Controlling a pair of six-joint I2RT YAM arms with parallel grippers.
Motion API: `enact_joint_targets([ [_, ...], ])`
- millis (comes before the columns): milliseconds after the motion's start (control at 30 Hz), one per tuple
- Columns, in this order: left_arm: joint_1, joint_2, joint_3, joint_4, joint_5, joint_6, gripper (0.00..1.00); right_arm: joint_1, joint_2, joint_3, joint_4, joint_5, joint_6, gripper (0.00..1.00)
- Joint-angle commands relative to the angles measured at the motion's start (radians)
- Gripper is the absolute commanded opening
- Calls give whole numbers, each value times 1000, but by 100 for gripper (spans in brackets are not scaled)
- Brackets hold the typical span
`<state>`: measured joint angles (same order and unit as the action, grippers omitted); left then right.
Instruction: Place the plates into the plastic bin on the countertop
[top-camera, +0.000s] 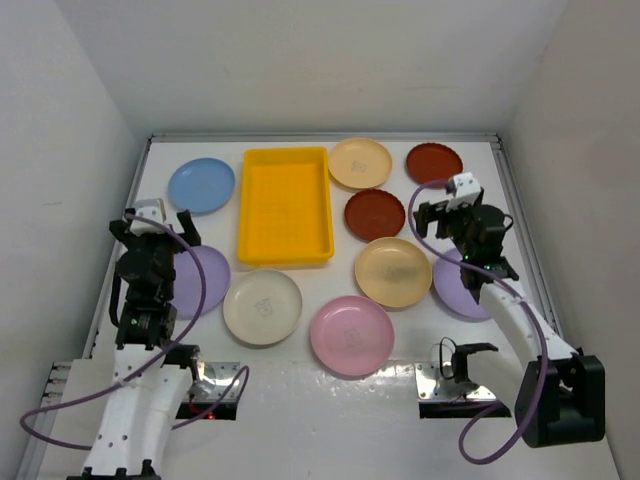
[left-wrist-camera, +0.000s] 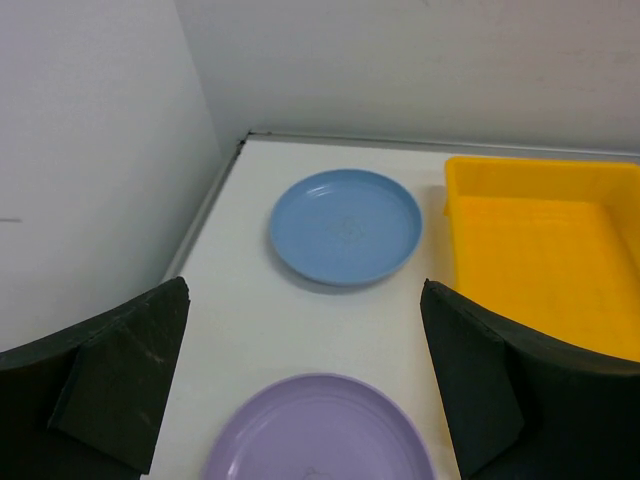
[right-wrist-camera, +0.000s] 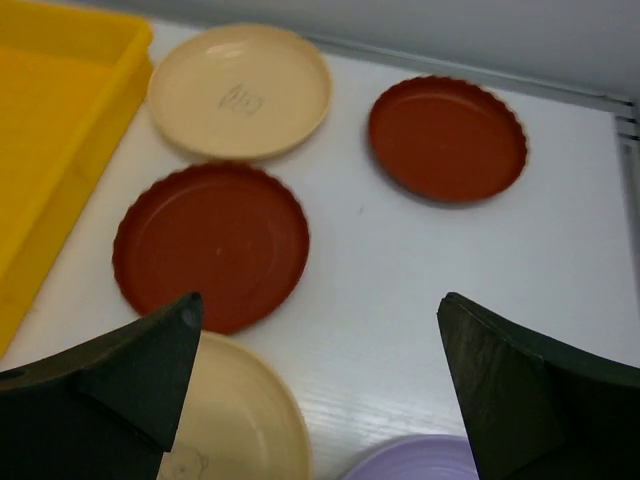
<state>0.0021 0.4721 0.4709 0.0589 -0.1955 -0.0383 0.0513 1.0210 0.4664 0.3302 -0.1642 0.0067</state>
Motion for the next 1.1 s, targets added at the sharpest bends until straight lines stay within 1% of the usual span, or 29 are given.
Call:
enact_joint_targets([
  [0,9,106,214,-199,-74,41,100,-1,4,165,-135,258,194,100],
  [33,9,162,277,-264,-74,51,100,-4,23,257,-169,317,269,100],
  [67,9,284,340,-334,-74,51,100,-28,33,288,-207,447,356,100],
  [100,9,346,464,-481,-64,51,100,-45,39,311,-303,407,524,100],
  [133,9,402,518,-549,-41,61,100,-83,57,348,-303,329,518,98],
  [167,30,452,567,-615,46,81,100,-129,70,356,-289,230,495,87],
  [200,45,495,606,-721,97,98,92,-128,79,362,-286,28,430,81],
  [233,64,569,662,-758,138,109,88,-117,97,382,-293,-15,373,77],
  [267,106,604,684,-789,216,136,86,-101,119,403,-324,-62,351,76],
  [300,133,643,710,-859,252,161,85,-93,138,428,-383,-48,345,80],
  [333,160,736,776,-898,278,182,85,-75,151,449,-434,-34,345,89],
  [367,223,790,814,-933,292,196,85,-68,180,457,-459,-5,335,97],
  [400,261,844,849,-997,316,213,88,-61,191,471,-523,27,332,100],
  [433,301,897,914,-1025,335,227,89,-61,201,480,-546,46,331,100],
  [467,381,993,939,-1045,355,256,91,-59,227,518,-569,48,326,100],
  [500,418,1037,959,-1064,381,274,93,-19,237,534,-591,45,317,100],
  [533,450,1074,972,-1091,381,293,96,-13,241,549,-671,73,293,100],
  [567,499,1106,973,-1100,381,334,96,-4,251,573,-690,92,289,100],
  [600,515,1131,957,-1101,360,348,96,14,257,577,-710,115,288,98],
  [633,527,1157,901,-1066,323,385,96,27,257,560,-720,161,289,96],
  [667,538,1168,870,-1047,302,385,94,31,257,551,-709,181,291,95],
  [733,548,1198,819,-1019,272,413,94,53,252,540,-698,192,289,95],
  [767,549,1211,790,-1010,272,413,93,58,254,537,-707,196,292,95],
  [833,585,1237,770,-976,281,413,89,82,255,540,-706,200,296,95],
  [867,595,1249,761,-950,292,404,86,88,255,541,-704,187,289,95],
  [933,614,1287,749,-940,345,403,82,114,260,554,-707,184,280,95],
  [967,615,1303,749,-939,360,413,78,120,261,563,-718,183,268,95],
  [1067,625,1336,738,-927,389,413,70,140,280,603,-726,225,266,94],
])
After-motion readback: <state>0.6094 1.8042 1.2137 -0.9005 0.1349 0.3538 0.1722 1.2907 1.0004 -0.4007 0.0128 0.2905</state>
